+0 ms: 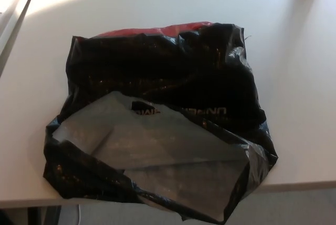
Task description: A plastic bag is kept infront of the robot in the middle of the desk and the robot uses both its hands to grab it from the top and lifts it up and then releases it.
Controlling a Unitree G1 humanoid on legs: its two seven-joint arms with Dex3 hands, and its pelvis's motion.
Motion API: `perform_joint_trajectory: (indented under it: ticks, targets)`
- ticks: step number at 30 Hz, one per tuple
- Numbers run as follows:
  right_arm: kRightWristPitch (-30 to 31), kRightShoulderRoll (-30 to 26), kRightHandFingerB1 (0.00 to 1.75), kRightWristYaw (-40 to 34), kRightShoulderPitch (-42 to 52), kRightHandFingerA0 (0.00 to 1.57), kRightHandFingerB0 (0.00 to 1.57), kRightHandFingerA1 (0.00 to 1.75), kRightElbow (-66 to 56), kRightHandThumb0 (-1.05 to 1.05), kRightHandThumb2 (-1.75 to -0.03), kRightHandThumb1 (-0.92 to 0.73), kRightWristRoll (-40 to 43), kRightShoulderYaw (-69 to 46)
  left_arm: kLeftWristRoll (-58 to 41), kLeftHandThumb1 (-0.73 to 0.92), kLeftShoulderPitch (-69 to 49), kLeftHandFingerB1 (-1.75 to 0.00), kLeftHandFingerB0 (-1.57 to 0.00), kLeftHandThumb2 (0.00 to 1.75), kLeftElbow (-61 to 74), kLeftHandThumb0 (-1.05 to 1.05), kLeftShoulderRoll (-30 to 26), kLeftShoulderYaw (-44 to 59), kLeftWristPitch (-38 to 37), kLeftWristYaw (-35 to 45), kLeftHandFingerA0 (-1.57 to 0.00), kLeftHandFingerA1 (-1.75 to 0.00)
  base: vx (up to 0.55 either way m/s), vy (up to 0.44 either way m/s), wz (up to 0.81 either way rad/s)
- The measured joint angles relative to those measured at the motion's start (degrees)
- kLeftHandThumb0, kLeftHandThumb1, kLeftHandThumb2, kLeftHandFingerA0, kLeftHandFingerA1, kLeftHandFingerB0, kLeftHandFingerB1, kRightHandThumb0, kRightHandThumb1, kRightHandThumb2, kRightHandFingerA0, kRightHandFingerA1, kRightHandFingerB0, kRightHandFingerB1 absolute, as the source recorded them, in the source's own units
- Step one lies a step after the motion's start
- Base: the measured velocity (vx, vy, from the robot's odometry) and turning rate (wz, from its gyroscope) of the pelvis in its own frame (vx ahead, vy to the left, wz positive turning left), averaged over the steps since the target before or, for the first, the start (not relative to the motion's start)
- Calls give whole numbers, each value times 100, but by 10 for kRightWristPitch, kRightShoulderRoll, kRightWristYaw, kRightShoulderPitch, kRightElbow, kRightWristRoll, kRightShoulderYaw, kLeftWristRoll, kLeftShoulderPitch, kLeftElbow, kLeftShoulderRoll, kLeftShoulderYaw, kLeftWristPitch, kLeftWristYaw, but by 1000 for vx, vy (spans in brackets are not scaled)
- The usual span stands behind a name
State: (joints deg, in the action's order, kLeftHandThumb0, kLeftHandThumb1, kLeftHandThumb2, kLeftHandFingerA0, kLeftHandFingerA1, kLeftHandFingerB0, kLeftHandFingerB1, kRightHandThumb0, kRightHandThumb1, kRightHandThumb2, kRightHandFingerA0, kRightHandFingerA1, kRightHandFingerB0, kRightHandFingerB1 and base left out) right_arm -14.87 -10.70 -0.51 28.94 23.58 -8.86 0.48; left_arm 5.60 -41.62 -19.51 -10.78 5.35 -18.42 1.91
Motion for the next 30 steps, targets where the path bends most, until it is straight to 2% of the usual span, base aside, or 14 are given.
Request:
perform_joint_trajectory:
  ticks: [1, 2, 3, 4, 8, 9, 11, 13, 14, 15, 16, 19, 26, 30]
  targets:
    - [-6, 0, 47, -1, 5, 44, 6, 61, -10, -17, -82, -34, 0, -1, 0, 58, -8, -32, -24, 57, 12, -15, 0, 2, -8, 0, -63, -46, 0, 0, 0]
    - [-14, 0, 47, -1, 10, 44, 6, 61, -21, -17, -82, -34, -1, -1, 0, 58, -16, -32, -24, 57, 25, -15, 0, 4, -17, 0, -63, -46, 0, 0, 0]
    - [-22, 0, 28, -2, 15, 55, 16, 41, -32, -23, -54, -48, -1, -2, 0, 57, -25, -32, -24, 57, 39, -15, 0, 6, -26, 0, -63, -46, 0, 0, 0]
    - [-29, 0, 47, -3, 20, 45, 6, 61, -42, -18, -82, -33, -1, -3, 0, 57, -33, -32, -23, 57, 51, -14, 0, 8, -35, 0, -61, -45, 0, 0, 0]
    - [-62, 0, 46, -9, 38, 43, 5, 61, -82, -18, -82, -33, -4, -8, 0, 56, -64, -32, -21, 58, 99, -15, 0, 19, -75, 0, -55, -45, 0, 0, 0]
    - [-65, 0, 28, -10, 40, 55, 17, 40, -86, -24, -54, -47, -4, -8, 0, 56, -67, -32, -21, 58, 103, -14, 0, 21, -80, -1, -55, -45, 0, 0, 0]
    - [-83, 0, 28, -13, 49, 53, 17, 41, -106, -27, -54, -46, -6, -10, 0, 38, -81, -47, -10, 85, 125, -8, 0, 26, -103, -1, -43, -60, 0, 0, 0]
    - [-94, 0, 28, -16, 55, 48, 16, 40, -117, -29, -54, -45, -8, -11, 0, 54, -89, -29, -19, 56, 138, -6, 0, 29, -118, -1, -49, -40, 0, 0, 0]
    - [-101, 0, 28, -17, 58, 48, 16, 40, -123, -29, -54, -45, -9, -12, 0, 54, -93, -29, -19, 56, 145, -6, 0, 31, -126, -1, -49, -40, 0, 0, 0]
    - [-108, 1, 27, -19, 62, 44, 15, 37, -130, -31, -54, -45, -9, -12, 0, 38, -97, -44, 0, 84, 152, -6, 0, 33, -136, -1, -32, -56, 0, 0, 0]
    - [-115, 1, 27, -21, 66, 40, 14, 37, -136, -32, -54, -45, -10, -12, 0, 56, -101, -24, -11, 57, 157, -8, 0, 34, -145, -1, -37, -38, 0, 0, 0]
    - [-132, 1, 8, -24, 75, 15, 0, 45, -153, -43, -65, -30, -13, -13, 0, 50, -105, -16, -9, 62, 168, -14, 2, 40, -172, -2, -25, -38, 0, 0, 0]
    - [-166, 4, 0, -40, 99, 6, 0, 34, -184, -49, -63, -29, -29, -18, 1, 29, -106, -19, 0, 66, 172, -14, 24, 68, -235, -10, -13, -43, 0, 0, 0]
    - [-189, 8, 0, -57, 109, 3, 0, 30, -191, -52, -54, -36, -47, -28, 6, 44, -101, -18, 0, 53, 174, -18, 40, 94, -265, -18, -19, -32, 0, 0, 0]
